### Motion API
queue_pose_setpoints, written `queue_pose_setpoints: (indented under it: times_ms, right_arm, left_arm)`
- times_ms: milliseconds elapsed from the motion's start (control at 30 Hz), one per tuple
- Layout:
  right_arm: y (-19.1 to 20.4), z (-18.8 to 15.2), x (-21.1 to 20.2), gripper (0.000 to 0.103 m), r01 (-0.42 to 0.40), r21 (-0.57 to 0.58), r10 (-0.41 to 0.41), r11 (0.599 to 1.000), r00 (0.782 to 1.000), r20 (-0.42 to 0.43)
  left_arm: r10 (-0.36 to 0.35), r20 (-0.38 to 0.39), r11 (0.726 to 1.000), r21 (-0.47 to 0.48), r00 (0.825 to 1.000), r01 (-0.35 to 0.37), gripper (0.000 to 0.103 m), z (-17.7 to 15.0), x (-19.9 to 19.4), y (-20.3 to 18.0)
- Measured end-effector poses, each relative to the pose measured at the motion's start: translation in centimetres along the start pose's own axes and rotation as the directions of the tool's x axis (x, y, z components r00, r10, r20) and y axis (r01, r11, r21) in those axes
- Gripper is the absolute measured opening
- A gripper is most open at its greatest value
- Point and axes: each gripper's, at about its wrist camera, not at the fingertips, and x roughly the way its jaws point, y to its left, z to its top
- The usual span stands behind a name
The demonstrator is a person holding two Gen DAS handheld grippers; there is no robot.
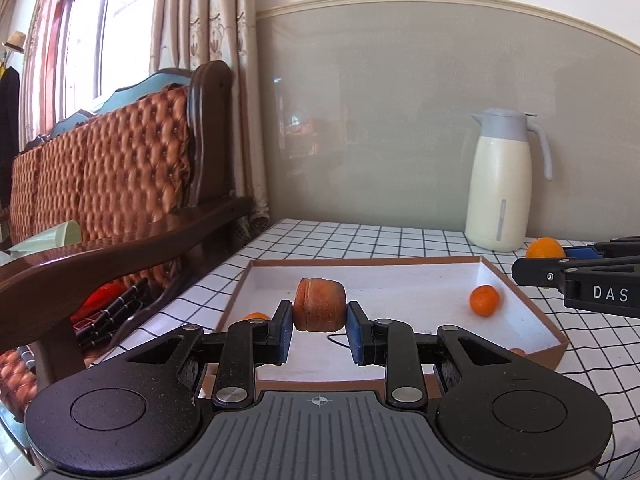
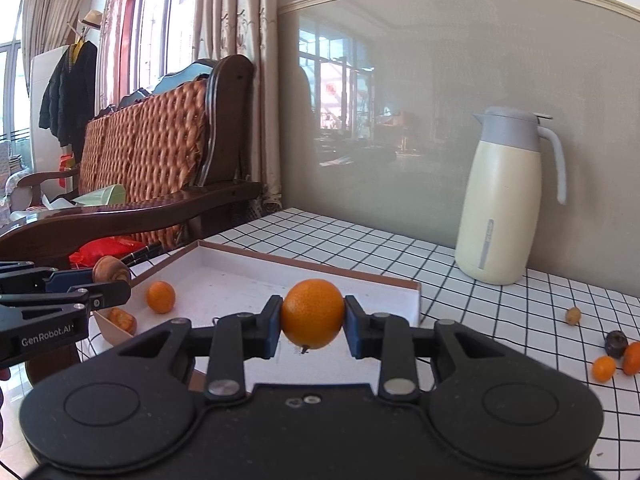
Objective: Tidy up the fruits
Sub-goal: 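Carry the cylinder piece and orange over the white tray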
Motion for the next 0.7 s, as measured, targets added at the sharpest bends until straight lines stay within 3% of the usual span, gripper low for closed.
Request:
queue_pose_setpoints:
  times_ms: [700]
  right_arm:
    - [-1.3, 2.2, 5.8, 0.024, 0.026, -0.010, -0.026, 1.000, 1.000, -0.001]
  left_arm:
    - [0.038, -0.013, 0.998, -0.045, 0.999, -0.039, 0.029, 2.8, 7.3, 2.6]
